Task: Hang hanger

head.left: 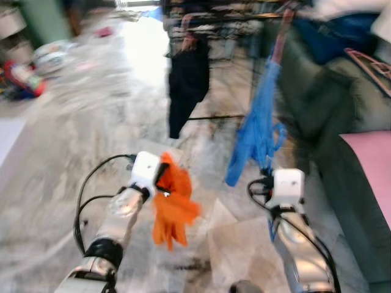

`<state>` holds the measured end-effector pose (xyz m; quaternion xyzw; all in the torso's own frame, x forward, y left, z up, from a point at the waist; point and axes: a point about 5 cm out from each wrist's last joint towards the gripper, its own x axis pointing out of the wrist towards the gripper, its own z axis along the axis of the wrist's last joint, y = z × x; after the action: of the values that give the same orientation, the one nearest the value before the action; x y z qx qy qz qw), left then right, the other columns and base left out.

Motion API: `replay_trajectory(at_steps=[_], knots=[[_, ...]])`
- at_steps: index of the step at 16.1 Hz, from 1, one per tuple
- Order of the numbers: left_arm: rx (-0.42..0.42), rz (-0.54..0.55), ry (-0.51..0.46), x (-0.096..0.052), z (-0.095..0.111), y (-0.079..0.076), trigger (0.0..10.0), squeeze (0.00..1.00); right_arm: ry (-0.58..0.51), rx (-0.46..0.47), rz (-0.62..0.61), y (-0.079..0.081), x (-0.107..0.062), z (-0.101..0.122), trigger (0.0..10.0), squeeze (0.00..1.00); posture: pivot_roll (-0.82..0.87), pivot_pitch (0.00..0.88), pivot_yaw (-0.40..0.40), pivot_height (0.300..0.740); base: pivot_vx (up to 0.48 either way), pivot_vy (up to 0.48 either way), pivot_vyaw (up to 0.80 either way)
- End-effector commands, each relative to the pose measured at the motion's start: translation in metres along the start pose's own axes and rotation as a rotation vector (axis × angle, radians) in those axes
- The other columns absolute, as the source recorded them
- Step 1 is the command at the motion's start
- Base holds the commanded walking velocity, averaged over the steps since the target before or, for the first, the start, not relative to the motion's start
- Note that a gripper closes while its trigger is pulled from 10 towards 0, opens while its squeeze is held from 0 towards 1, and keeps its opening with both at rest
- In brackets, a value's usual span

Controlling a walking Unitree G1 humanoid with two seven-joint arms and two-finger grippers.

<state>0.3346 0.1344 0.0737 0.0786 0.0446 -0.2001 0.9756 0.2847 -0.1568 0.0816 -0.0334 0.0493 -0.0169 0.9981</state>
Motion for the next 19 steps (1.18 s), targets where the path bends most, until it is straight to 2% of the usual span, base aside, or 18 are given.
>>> replay_trajectory(at_steps=[1, 5, 8, 13, 19], knots=[[-0.002, -0.042, -0.023, 0.005, 0.005, -0.011, 10.0, 0.00, 0.006, -0.009, -0.035, -0.011, -0.002, -0.001, 10.0, 0.00, -0.05, 0.156, 0.058, 0.740, 0.000, 0.480, -0.61], [-0.002, -0.074, -0.026, 0.004, 0.005, -0.016, 10.0, 0.00, 0.009, -0.010, -0.036, -0.010, -0.003, -0.002, 10.0, 0.00, -0.05, 0.161, 0.060, 0.740, 0.000, 0.480, -0.57], [-0.002, -0.106, -0.049, 0.003, 0.007, -0.018, 10.0, 0.00, 0.010, -0.013, -0.035, -0.010, -0.004, -0.003, 10.0, 0.00, -0.05, 0.165, 0.064, 0.740, 0.000, 0.000, 0.00], [0.056, -0.116, -0.097, 0.003, 0.016, -0.014, 10.0, 0.00, 0.025, -0.021, -0.021, -0.010, -0.008, -0.007, 10.0, 0.00, -0.05, 0.176, 0.074, 0.740, 0.000, 0.000, 0.00], [0.080, -0.104, -0.116, 0.002, 0.019, -0.013, 10.0, 0.00, 0.039, -0.052, -0.008, -0.021, -0.006, -0.007, 10.0, 0.00, -0.05, 0.185, 0.070, 0.740, 0.000, 0.000, 0.00]])
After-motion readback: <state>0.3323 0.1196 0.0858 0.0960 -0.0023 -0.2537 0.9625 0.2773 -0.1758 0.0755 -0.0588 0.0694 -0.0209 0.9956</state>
